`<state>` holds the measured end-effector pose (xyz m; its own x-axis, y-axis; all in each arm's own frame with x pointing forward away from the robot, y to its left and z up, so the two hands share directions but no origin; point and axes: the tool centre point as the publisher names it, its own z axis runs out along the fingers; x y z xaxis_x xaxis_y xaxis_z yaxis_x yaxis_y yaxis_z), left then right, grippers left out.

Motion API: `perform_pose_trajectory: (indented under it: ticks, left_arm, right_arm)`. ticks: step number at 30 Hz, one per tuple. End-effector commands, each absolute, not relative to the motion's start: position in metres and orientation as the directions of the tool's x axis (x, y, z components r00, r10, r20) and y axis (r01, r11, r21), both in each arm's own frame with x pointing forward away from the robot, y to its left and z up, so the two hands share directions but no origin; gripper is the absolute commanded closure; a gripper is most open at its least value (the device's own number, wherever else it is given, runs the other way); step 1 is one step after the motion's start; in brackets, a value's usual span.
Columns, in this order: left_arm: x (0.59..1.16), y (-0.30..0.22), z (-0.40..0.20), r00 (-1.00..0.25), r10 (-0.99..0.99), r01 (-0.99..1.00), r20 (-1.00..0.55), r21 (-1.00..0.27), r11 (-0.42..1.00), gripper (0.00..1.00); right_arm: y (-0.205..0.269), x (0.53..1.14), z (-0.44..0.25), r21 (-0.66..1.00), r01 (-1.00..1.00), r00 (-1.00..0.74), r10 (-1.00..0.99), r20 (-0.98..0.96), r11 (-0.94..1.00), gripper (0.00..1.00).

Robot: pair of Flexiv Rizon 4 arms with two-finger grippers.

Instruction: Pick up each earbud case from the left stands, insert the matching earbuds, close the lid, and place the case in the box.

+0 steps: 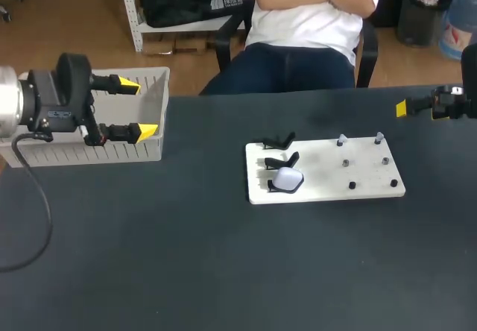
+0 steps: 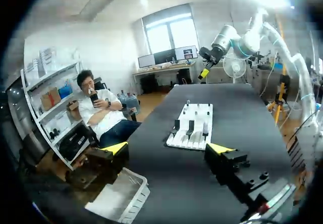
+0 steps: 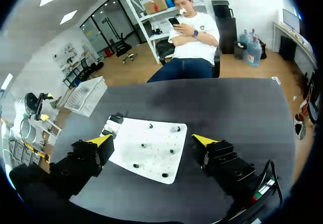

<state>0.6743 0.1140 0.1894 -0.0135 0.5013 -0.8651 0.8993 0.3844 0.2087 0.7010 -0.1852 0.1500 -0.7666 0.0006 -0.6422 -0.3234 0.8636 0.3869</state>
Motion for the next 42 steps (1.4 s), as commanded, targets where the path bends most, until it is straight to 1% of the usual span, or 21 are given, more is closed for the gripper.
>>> perform_pose_trajectory:
  ticks: [1, 4, 7, 10, 17, 23, 29, 42]
  left_arm:
    - [0.663, 0.099, 0.181, 0.092, 0.316, 0.884, -0.944, 0.223, 0.411, 0.0]
    - [0.659, 0.085, 0.173, 0.067, 0.323, 0.878, -0.944, 0.209, 0.43, 0.0]
    - [0.658, 0.071, 0.163, 0.052, 0.315, 0.888, -0.948, 0.188, 0.419, 0.0]
    - [0.655, 0.049, 0.152, 0.02, 0.314, 0.908, -0.949, 0.149, 0.391, 0.0]
    - [0.645, -0.005, 0.121, 0.003, 0.344, 0.945, -0.939, 0.114, 0.305, 0.0]
    - [0.642, -0.036, 0.103, -0.003, 0.372, 0.973, -0.928, 0.084, 0.217, 0.0]
    - [0.64, -0.051, 0.088, 0.0, 0.413, 0.982, -0.911, 0.077, 0.17, 0.0]
    - [0.644, -0.062, 0.059, 0.024, 0.477, 0.991, -0.879, 0.082, 0.101, 0.0]
  right_arm:
    - [-0.186, 0.701, 0.15, 0.387, -0.324, -0.766, 0.0, -0.643, 0.863, 0.0]
    - [-0.186, 0.701, 0.15, 0.387, -0.324, -0.766, 0.0, -0.643, 0.863, 0.0]
    - [-0.186, 0.701, 0.15, 0.387, -0.324, -0.766, 0.0, -0.643, 0.863, 0.0]
    - [-0.186, 0.701, 0.15, 0.387, -0.324, -0.766, 0.0, -0.643, 0.863, 0.0]
    - [-0.186, 0.701, 0.15, 0.387, -0.324, -0.766, 0.0, -0.643, 0.863, 0.0]
    - [-0.186, 0.701, 0.15, 0.387, -0.324, -0.766, 0.0, -0.643, 0.863, 0.0]
    - [-0.186, 0.701, 0.15, 0.387, -0.324, -0.766, 0.0, -0.643, 0.863, 0.0]
    - [-0.186, 0.701, 0.15, 0.387, -0.324, -0.766, 0.0, -0.643, 0.863, 0.0]
